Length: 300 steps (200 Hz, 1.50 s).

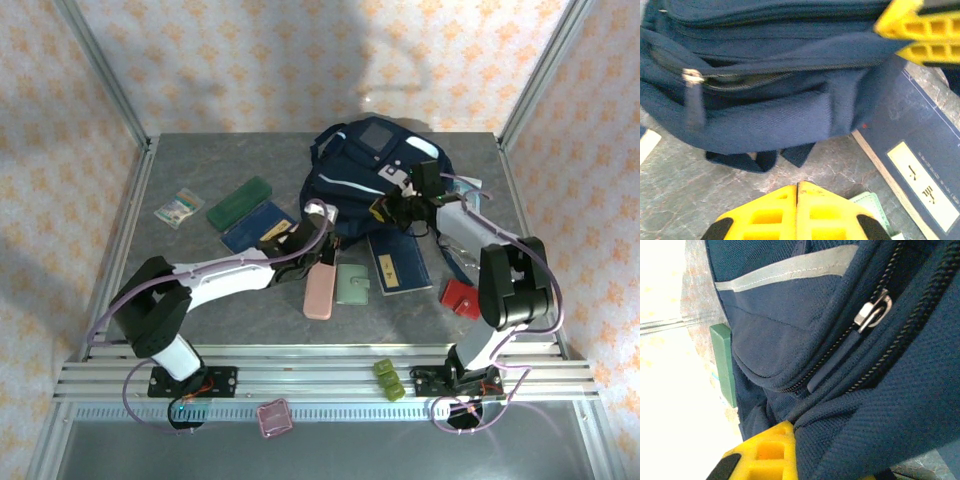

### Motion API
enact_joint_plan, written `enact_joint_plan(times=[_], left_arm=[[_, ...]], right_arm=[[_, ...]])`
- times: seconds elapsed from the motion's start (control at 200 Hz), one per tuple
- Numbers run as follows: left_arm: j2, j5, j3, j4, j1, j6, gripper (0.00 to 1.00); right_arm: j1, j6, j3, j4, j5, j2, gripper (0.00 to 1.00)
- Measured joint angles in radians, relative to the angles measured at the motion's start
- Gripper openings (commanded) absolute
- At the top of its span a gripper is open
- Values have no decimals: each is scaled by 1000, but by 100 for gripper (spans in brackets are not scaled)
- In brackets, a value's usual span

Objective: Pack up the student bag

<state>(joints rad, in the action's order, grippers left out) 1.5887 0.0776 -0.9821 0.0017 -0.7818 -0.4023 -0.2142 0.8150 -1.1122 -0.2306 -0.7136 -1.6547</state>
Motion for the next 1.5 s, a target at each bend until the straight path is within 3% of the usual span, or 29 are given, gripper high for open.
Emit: enact_joint_plan(times=[0.085,0.155,0.23,0.395,0.551,0.811,1.051,1.191,1.286,1.502], left_arm=[[-88,-13,55,4,57,-18,0],[-168,-26,97,8,119,-32,12],[-212,-43,116,15,167,-43,33],[-197,-122,125,32,176,-44,52],[-130,-214,109,44,198,-42,59],[52,-273,-83,-7,213,-7,59],[148,-291,-180,-47,220,21,44],[184,-306,-192,-67,220,39,12],[198,-307,-192,-75,222,37,0],[199,-299,-195,-83,226,45,0]], right_arm=[[1,5,27,22,11,43,0],[2,11,42,39,14,76,0],[4,14,47,51,13,95,0],[4,22,66,76,8,115,0],[3,22,98,82,9,148,0],[-6,22,125,89,10,165,0],[-21,21,127,89,10,165,0],[-21,18,127,89,11,165,0],[-21,18,127,89,11,165,0],[-21,18,127,89,10,165,0]])
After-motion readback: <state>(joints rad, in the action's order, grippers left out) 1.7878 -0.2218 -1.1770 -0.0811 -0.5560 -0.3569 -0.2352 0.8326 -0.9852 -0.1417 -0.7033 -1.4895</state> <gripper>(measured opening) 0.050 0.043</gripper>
